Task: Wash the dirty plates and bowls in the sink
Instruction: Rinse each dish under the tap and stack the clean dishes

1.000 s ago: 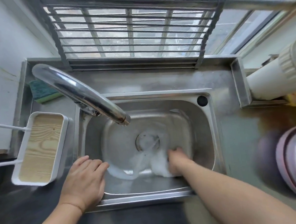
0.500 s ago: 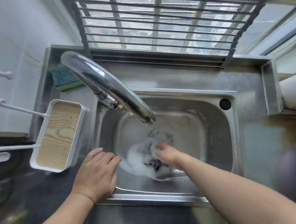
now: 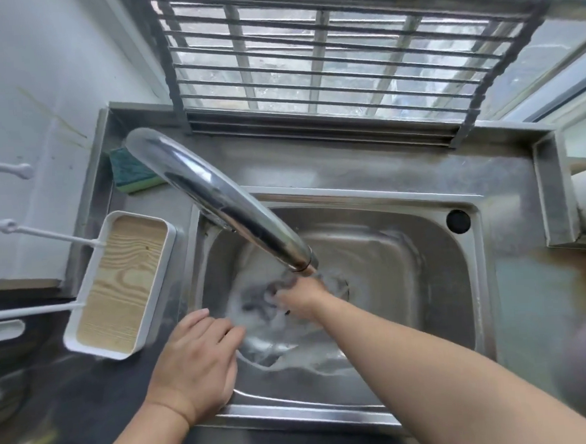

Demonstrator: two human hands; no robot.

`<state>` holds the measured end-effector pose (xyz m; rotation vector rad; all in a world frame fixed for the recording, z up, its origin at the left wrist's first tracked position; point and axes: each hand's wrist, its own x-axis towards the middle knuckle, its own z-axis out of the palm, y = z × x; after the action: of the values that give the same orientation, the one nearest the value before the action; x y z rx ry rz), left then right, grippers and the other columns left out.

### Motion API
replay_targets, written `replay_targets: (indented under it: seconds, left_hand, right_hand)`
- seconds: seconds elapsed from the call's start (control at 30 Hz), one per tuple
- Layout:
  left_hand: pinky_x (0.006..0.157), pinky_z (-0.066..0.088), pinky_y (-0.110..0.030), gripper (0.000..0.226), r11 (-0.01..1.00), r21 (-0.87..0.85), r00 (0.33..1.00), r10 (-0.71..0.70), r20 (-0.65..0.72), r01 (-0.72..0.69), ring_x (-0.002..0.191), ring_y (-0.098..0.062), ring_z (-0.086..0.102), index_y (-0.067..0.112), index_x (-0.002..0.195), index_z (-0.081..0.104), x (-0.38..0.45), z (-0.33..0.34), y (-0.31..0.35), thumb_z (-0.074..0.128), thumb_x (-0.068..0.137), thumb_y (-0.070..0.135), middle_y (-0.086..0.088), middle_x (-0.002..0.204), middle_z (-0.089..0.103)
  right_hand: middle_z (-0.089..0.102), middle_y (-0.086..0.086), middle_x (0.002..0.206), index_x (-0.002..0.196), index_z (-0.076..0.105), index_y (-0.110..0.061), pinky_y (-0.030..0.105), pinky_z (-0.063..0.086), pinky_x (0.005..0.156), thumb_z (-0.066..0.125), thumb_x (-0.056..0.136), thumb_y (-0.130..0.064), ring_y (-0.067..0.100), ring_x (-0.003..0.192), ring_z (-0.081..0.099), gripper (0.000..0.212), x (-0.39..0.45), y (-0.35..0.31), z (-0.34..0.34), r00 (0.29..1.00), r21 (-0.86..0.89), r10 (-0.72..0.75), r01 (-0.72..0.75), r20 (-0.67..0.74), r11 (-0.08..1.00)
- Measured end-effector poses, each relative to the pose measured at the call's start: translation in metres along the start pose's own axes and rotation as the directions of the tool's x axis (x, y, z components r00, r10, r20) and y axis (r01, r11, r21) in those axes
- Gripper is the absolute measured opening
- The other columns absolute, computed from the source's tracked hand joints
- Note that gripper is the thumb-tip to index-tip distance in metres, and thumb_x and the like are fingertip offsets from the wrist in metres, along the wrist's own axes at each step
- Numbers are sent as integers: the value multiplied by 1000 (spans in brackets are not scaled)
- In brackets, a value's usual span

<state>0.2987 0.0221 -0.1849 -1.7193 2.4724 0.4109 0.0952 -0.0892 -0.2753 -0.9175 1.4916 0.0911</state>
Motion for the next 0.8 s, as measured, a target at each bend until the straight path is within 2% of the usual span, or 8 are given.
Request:
replay_targets:
  seconds: [0.07,0.2,0.3,0.4,0.47,0.57,0.63,0.8]
  left_hand:
    - [110,40,-41,23,1000,1,1000,-2,-5,2,80,-25,64,23,97,72,1,0,0,59,77,24,3,90,65]
    - [111,39,-40,23,1000,3,1000,-4,-1,4,80,-25,64,23,97,72,0,2,-1,62,76,23,4,90,65]
    - [111,38,-40,24,1000,7,1000,0,-9,1,79,-25,64,23,96,72,0,3,0,61,75,22,4,90,65]
    - [109,39,-41,26,1000,9,1000,4,-5,-4,77,-26,64,23,96,73,1,2,0,59,74,22,3,88,65]
    - [110,38,-41,23,1000,6,1000,1,2,-1,77,-26,64,24,94,72,1,1,0,60,74,22,4,88,65]
    - [110,40,-41,26,1000,-2,1000,3,11,-3,80,-24,65,23,96,73,0,1,0,58,75,24,4,91,66]
    - [110,40,-41,26,1000,-2,1000,2,13,-2,81,-24,65,23,97,73,1,0,0,59,75,24,4,92,66]
    - [110,40,-41,26,1000,-4,1000,10,4,-10,80,-23,64,23,97,73,2,1,0,60,75,24,5,92,66]
  right_hand:
    - [60,0,111,103,55,-33,36,57,80,62,74,-40,25,93,62,30,4,-1,-4,967,-105,-140,120,-214,987]
    - [34,8,139,134,49,-31,48,52,100,71,80,-30,35,125,37,58,-5,-4,37,956,-632,-266,283,124,722]
    - [45,15,133,129,54,-17,43,52,92,69,87,-13,39,117,51,44,-11,-5,63,928,-676,-267,373,260,635]
    - [65,14,100,113,67,-8,39,58,76,56,93,-6,30,89,66,23,-13,-12,52,905,-479,13,212,425,852]
    - [65,10,76,91,67,-10,37,59,66,49,99,-11,25,67,62,19,-16,-21,27,888,-45,181,-179,422,983]
    - [64,5,77,100,59,-22,36,52,78,48,107,-13,23,83,60,17,-11,-27,-6,997,238,69,-71,16,969]
    - [61,8,128,133,55,-28,42,49,103,58,102,-20,29,119,56,31,4,-24,-12,951,-50,-191,185,-241,982]
    - [43,13,152,149,43,-23,47,49,103,64,94,-22,38,130,53,59,19,-5,26,942,-715,-314,301,119,631]
